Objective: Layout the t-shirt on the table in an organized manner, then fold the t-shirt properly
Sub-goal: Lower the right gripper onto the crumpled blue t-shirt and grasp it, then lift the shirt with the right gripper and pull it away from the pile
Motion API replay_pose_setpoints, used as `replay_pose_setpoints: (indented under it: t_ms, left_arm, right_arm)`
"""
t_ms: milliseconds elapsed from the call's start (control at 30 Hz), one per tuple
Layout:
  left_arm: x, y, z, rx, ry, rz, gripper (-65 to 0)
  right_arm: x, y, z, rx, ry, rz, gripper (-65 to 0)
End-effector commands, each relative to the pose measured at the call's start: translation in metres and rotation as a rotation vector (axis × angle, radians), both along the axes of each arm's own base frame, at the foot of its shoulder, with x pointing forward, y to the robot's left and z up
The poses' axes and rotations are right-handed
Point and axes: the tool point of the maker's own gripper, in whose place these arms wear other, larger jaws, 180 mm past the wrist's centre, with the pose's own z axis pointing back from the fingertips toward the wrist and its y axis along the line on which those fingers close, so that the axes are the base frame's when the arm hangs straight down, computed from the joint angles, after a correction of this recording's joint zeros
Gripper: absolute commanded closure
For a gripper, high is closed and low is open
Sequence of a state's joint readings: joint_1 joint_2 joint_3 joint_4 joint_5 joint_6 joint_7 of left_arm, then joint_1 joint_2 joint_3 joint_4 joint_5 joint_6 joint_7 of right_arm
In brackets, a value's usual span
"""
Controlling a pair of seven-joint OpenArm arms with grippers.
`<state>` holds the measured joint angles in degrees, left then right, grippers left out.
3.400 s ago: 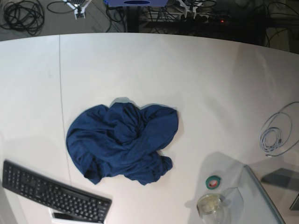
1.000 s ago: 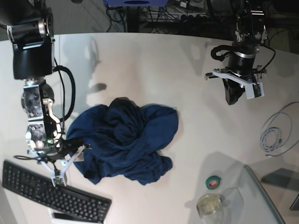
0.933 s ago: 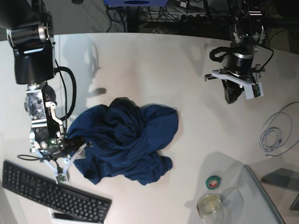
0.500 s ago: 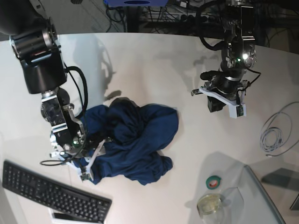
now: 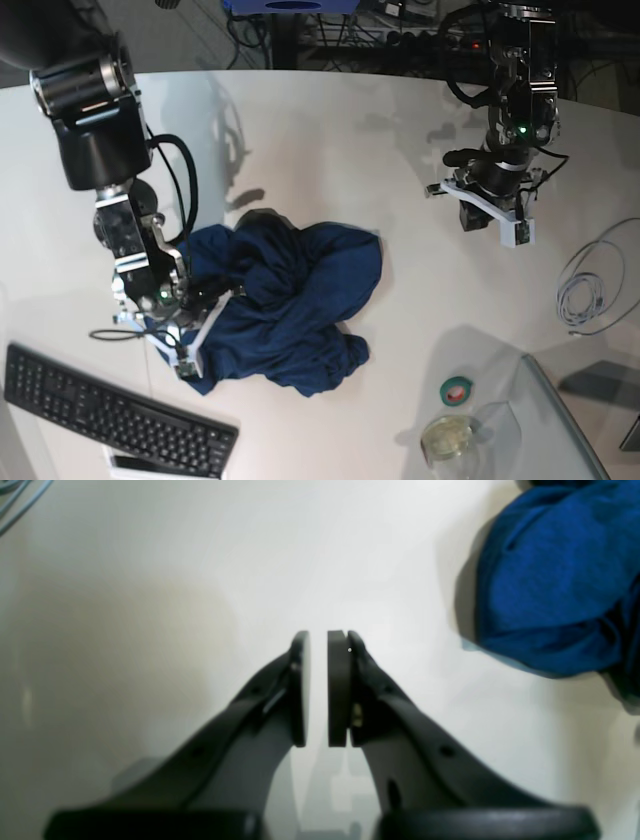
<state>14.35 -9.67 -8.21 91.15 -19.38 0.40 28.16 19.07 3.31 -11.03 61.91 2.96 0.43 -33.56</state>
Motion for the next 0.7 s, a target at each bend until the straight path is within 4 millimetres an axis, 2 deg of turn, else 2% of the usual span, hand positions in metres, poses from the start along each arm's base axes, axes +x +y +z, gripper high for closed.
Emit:
replay_pose_setpoints:
  t_ms: [0, 67, 100, 233, 267, 300, 467, 600, 633, 667]
  left_arm:
    - [0.007, 0.005, 0.008, 0.013, -0.033, 0.000, -4.9]
    - [0.004, 0.006, 0.004, 0.013, -0.020, 0.005, -4.9]
    - [0.004, 0.006, 0.003, 0.012, -0.019, 0.005, -4.9]
    - [0.003, 0.004, 0.002, 0.005, -0.017, 0.001, -4.9]
    - [0.003, 0.004, 0.002, 0.005, -0.017, 0.003, -4.9]
    - [0.003, 0.005, 0.002, 0.006, -0.016, 0.004, -4.9]
    - [0.001, 0.005, 0.001, 0.006, -0.013, 0.004, -4.9]
    - [0.000, 0.005, 0.000, 0.006, -0.009, 0.003, -4.9]
    - [0.000, 0.005, 0.000, 0.006, -0.009, 0.003, -4.9]
    - [0.000, 0.005, 0.000, 0.006, -0.007, 0.003, -4.9]
  right_arm:
    - [0.012, -0.010, 0.022, 0.007, -0.074, -0.026, 0.0]
    - [0.013, -0.012, 0.034, 0.033, -0.114, -0.050, -2.3]
    - [0.013, -0.012, 0.035, 0.036, -0.119, -0.054, -5.7]
    - [0.013, 0.007, 0.036, 0.045, -0.122, -0.015, -33.9]
    - [0.014, 0.011, 0.037, 0.046, -0.124, -0.007, -38.7]
    - [0.016, 0.014, 0.039, 0.044, -0.127, 0.002, -40.5]
    - [0.023, 0.021, 0.017, 0.035, -0.067, 0.013, -38.4]
    - [0.027, 0.016, -0.001, 0.027, -0.044, 0.006, -36.8]
    - [0.028, 0.017, 0.000, 0.028, -0.050, 0.007, -31.7]
    - [0.029, 0.017, 0.002, 0.030, -0.056, 0.008, -23.6]
